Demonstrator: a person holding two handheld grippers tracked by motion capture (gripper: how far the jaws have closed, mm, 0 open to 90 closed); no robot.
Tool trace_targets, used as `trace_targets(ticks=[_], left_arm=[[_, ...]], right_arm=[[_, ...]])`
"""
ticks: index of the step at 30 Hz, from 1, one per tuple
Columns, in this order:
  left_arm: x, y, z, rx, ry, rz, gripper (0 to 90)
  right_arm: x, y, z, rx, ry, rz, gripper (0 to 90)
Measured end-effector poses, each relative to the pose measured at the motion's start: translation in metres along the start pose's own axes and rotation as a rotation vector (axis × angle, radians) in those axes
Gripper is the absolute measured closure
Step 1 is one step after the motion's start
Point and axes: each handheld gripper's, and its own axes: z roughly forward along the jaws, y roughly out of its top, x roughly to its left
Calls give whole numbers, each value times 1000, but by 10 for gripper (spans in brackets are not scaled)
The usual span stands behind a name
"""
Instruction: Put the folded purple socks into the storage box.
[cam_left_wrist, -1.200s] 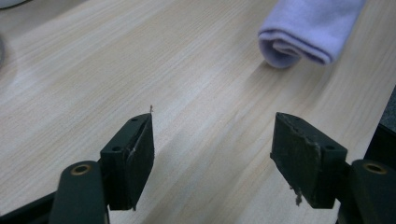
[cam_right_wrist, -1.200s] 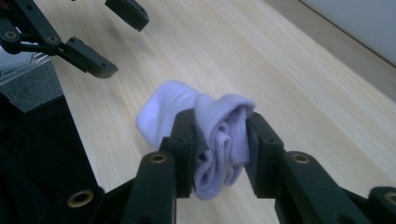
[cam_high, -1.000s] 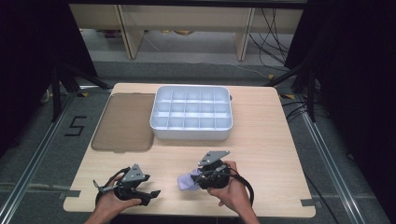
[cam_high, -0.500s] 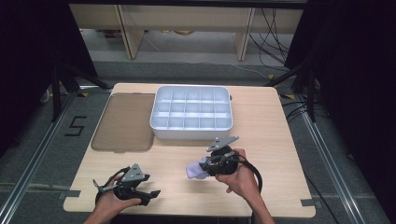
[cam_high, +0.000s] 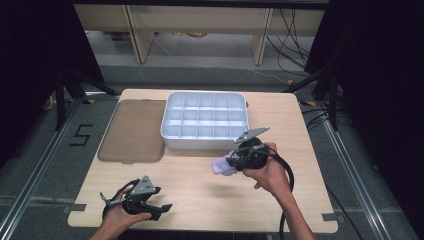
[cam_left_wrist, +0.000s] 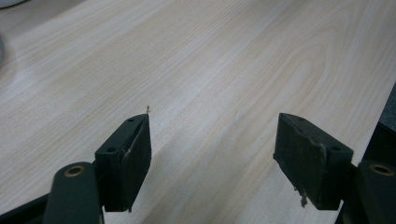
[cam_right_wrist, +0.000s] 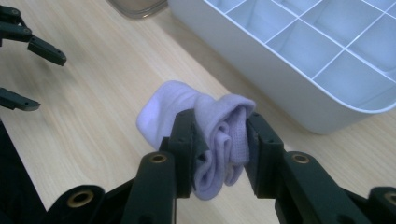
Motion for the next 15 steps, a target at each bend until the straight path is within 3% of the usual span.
trace_targets(ticks=[10, 11, 12, 13, 15], left_arm=[[2, 1, -1, -9, 5, 5, 262], [2, 0, -1, -10, 4, -13, 259], [2, 0, -1, -9, 5, -10, 257], [2, 0, -1, -10, 6, -9, 256], [2, 0, -1, -10, 8, -3, 255]], right_arm=[[-16, 10, -5, 28, -27, 26, 680], [-17, 12, -5, 33, -30, 33, 680], [-20, 13, -4, 21, -36, 1, 680], [-19, 14, -5, 36, -33, 32, 680], [-22, 16, -5, 31, -35, 38, 680]])
